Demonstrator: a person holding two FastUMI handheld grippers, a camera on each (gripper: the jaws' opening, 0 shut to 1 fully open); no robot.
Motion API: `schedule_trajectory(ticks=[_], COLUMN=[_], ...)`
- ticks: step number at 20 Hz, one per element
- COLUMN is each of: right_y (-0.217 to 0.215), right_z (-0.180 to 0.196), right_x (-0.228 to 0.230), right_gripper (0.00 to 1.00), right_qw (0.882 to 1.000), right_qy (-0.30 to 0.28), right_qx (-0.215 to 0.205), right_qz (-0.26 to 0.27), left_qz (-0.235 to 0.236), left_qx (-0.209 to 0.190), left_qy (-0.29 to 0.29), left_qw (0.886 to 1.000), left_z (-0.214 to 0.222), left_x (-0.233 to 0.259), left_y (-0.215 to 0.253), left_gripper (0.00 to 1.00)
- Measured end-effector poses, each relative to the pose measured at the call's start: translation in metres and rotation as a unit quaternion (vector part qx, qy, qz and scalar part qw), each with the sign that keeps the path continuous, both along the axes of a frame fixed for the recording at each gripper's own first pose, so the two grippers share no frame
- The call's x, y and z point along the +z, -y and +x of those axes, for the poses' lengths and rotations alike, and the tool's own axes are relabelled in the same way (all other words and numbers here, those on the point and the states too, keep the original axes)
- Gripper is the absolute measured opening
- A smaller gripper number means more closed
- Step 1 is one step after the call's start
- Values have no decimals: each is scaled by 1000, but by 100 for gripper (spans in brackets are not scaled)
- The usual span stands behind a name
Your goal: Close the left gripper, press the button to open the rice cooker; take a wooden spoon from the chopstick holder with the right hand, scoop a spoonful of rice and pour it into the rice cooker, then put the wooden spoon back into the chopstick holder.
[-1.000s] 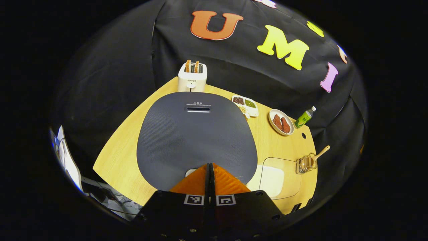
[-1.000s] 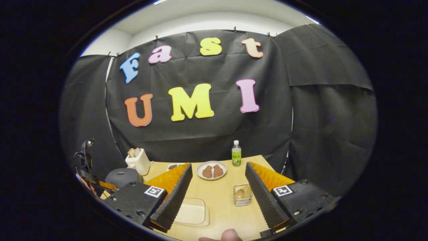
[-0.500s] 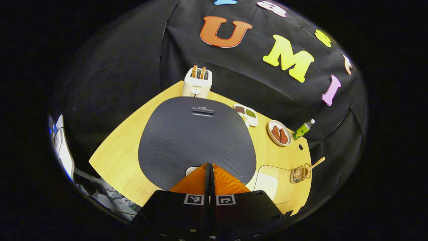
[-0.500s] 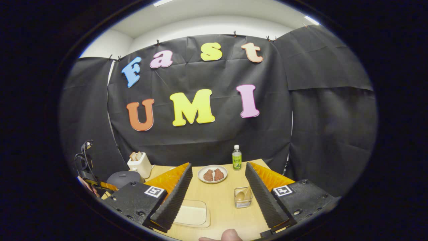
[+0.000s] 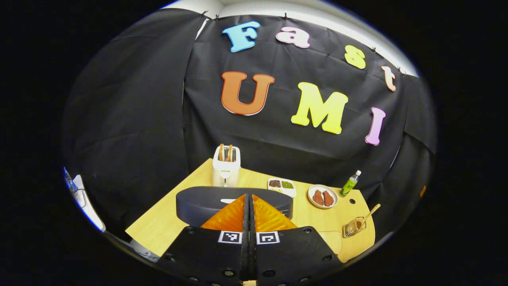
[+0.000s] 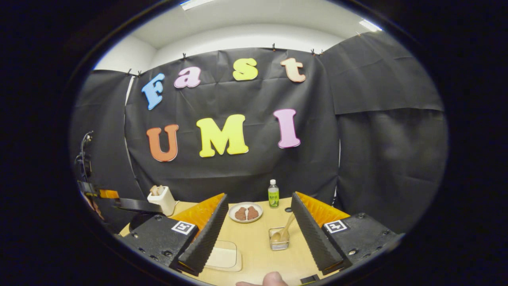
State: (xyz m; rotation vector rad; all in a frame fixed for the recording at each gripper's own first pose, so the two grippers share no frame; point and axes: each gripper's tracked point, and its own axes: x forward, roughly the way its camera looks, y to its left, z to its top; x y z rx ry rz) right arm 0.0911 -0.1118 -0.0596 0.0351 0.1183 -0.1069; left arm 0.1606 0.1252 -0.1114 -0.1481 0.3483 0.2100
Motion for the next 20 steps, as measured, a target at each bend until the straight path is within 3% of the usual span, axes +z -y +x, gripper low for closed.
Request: schedule_trajectory(ticks=[3,4,5,6,7,9,10,11,12,13,14,15,17,18,19,20], right_y=[7,8,9,9,9,13,14,15,16,17,19,21,23,22,21,23], right_z=[-3,-3,-3,-3,-3,-4,-3,-4,-4,-4,-4,-3,-4,-4,-4,-3], right_x=[8,10,10,10,9,9,8,7,5,4,2,1,-2,-2,-1,-1], right_gripper=[100,100,94,100,100,100,94,94,100,94,100,100,100,93,100,100], right_qw=[1000,1000,1000,1000,1000,1000,1000,1000,1000,1000,1000,1000,1000,1000,1000,1000], right_qy=[7,10,12,10,10,11,10,10,10,8,5,3,0,-2,0,1], right_qx=[-3,-2,-1,1,3,2,2,2,2,1,1,0,2,7,11,12], right_qz=[-5,-4,-2,-1,0,1,1,1,1,0,0,-2,-10,-14,-16,-19], left_qz=[0,-3,-7,-10,-9,-3,-2,-4,-7,-8,-4,1,5,5,3,1], left_qx=[-7,-12,-15,-22,-28,-39,-40,-40,-43,-48,-55,-59,-69,-69,-69,-65], left_qy=[29,38,43,49,57,68,69,69,67,68,70,73,77,77,79,82], left_qw=[1000,999,999,998,998,997,997,997,997,997,996,996,995,995,994,994], left_z=[-3,-6,-7,-12,-15,-23,-24,-31,-36,-39,-44,-46,-52,-55,-54,-56], left_x=[23,31,35,40,44,54,56,57,59,59,63,65,68,70,71,74], left_y=[11,16,21,27,32,43,45,49,54,59,64,68,78,82,85,87], left_gripper=[0,8,0,8,0,0,2,3,7,9,7,14,39,52,65,88])
